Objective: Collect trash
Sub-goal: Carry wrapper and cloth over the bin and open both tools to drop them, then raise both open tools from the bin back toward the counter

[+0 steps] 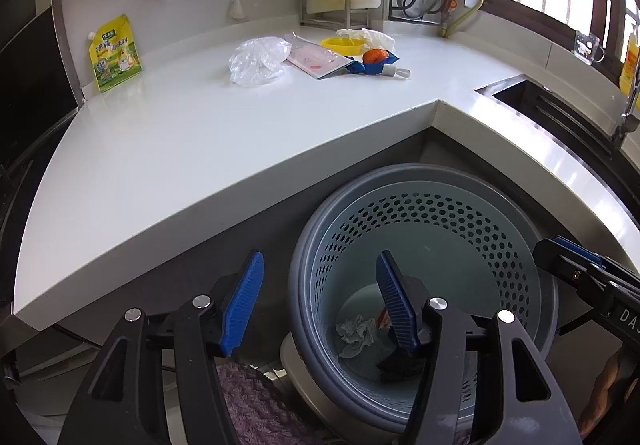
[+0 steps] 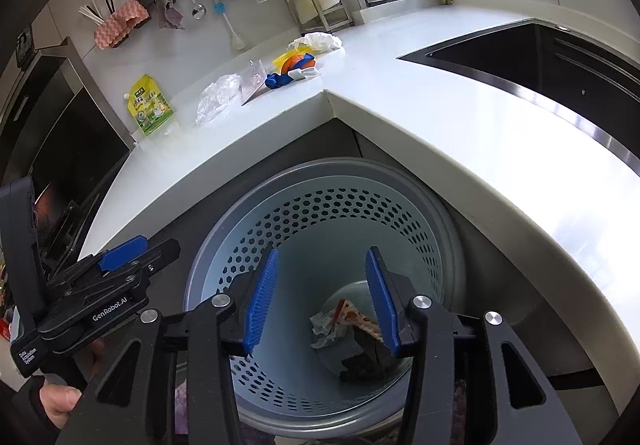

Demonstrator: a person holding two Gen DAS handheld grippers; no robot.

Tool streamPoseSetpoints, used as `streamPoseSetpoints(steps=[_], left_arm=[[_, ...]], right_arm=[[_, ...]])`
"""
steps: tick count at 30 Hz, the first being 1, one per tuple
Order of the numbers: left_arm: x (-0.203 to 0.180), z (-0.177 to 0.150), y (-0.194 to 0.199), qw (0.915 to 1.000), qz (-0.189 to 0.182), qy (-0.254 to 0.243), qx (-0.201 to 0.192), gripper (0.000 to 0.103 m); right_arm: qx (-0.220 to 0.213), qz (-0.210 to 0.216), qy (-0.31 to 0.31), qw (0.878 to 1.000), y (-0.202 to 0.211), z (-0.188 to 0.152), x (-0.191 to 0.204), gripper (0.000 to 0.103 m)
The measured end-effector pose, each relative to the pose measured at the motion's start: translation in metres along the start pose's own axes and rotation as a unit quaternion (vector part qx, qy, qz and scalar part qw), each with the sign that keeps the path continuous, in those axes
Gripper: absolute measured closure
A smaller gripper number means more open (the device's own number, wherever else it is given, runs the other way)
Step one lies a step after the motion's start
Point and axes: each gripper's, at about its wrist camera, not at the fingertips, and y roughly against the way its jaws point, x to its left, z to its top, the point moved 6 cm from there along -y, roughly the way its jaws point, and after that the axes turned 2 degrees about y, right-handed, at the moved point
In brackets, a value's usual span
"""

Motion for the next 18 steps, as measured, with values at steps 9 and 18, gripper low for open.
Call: streamPoseSetpoints(steps=[9,18], left_arm=[[0.0024,-0.0007,-0.0001,1.0000,0.004,0.004,0.000,0.040],[0.0078,0.0033,0.0043,0.9998,0.007,0.011,-0.011,0.020]], right_arm=[[-0.002,0.000,0.001,1.000,0.0017,-0.0003,0.0015,0.057],[-0.015,0.002,0.001,1.000,0.0086,0.0045,-0.0002,0.051]])
